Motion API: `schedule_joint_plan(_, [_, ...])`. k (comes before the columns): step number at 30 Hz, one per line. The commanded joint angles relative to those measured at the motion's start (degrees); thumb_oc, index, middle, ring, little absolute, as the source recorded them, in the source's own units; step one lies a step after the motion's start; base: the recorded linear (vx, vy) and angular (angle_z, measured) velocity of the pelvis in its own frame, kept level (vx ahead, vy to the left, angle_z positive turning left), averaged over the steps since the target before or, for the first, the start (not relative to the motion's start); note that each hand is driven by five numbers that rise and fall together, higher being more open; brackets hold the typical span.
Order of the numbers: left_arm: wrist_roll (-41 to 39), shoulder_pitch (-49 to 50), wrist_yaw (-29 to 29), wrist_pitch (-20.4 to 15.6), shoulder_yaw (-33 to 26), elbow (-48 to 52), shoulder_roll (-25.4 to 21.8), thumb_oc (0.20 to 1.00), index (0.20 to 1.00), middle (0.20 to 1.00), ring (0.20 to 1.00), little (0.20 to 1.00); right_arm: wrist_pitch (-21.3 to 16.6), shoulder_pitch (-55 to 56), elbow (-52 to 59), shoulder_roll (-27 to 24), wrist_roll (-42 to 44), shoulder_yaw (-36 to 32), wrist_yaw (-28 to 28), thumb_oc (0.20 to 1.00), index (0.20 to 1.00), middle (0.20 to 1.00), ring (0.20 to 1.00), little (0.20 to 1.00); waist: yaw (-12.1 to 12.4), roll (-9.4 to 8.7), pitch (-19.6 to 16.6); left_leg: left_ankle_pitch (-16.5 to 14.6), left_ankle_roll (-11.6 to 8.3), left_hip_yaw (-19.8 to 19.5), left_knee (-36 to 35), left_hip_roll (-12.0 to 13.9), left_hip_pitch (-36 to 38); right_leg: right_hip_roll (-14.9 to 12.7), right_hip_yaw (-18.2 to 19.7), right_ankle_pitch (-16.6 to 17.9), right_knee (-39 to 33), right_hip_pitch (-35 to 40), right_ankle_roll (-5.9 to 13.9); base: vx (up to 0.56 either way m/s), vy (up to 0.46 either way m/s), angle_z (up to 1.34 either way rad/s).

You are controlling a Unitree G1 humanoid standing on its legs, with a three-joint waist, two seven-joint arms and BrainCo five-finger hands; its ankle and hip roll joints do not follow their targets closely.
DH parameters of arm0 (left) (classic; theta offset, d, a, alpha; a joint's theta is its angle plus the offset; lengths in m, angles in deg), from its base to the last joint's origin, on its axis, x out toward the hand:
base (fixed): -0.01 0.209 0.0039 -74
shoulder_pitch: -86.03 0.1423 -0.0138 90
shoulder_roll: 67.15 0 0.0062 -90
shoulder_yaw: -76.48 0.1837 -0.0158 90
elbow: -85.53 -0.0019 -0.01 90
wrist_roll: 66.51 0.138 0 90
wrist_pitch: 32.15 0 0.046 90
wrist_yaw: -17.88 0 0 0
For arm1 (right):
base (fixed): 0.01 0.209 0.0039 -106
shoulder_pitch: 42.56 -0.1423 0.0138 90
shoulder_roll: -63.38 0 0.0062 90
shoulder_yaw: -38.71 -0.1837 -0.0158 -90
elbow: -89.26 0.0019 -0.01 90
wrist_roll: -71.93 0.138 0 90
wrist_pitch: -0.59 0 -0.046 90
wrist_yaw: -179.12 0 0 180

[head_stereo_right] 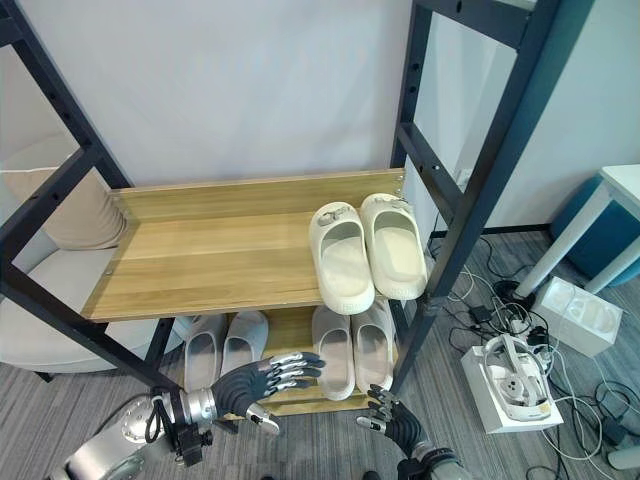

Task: Arrange the slippers neatly on the shoe rack.

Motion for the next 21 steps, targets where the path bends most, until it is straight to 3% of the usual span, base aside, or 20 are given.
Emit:
schedule_joint_plan(1, [5.51, 0.47, 2.77, -2.88, -5.3, -3.36, 2.62, 1.0, 1.0, 1.0, 1.0, 1.0, -1.56, -1.42, 2.15, 1.27, -0.55, -1.62, 0.15, 1.0, 1.0, 1.0, 1.0, 1.0, 0.11, -2.52, 1.08, -5.85, -0.32, -2.62, 0.05, 1.02, 3.95, -1.91, -2.25, 0.03, 0.04, -1.24, 3.66, -0.01, 0.01, -0.05])
schedule_joint_plan(6, [8.72, 3.16, 9.88, -3.54, -10.73, -13.75, 9.75, 1.0, 1.0, 1.0, 1.0, 1.0, -1.55, -0.34, 2.04, 1.65, -1.56, -3.23, 2.01, 1.0, 1.0, 1.0, 1.0, 1.0, 0.13, -2.5, 1.03, -5.73, -0.05, -3.16, 0.05, 0.87, 3.9, -1.93, -2.29, -0.02, 0.04, -1.27, 3.33, 0.0, 0.0, 0.0])
schedule_joint_plan(14, [6.85, 3.08, 18.48, -3.19, -17.16, -26.89, 18.13, 1.0, 1.0, 1.0, 1.0, 1.0, -2.1, -0.9, -1.51, 3.34, -2.78, -6.46, 6.18, 1.0, 1.0, 1.0, 1.0, 1.0, 0.12, -3.22, 1.11, -5.48, 0.19, -2.81, 0.05, 0.8, 3.75, -1.99, -1.9, 0.35, 0.04, -1.75, 3.07, 0.0, 0.0, 0.0])
schedule_joint_plan(21, [5.56, 2.92, 20.11, -2.94, -18.19, -28.62, 20.24, 1.0, 1.0, 1.0, 1.0, 1.0, -2.01, -1.31, -3.17, 3.83, -3.61, -7.56, 7.72, 1.0, 1.0, 1.0, 1.0, 1.0, -0.46, -3.45, 1.19, -5.83, 0.3, -1.82, 0.05, 0.9, 4.34, -1.78, -0.62, 0.47, 0.04, -2.01, 3.01, 0.0, -0.012, -0.1])
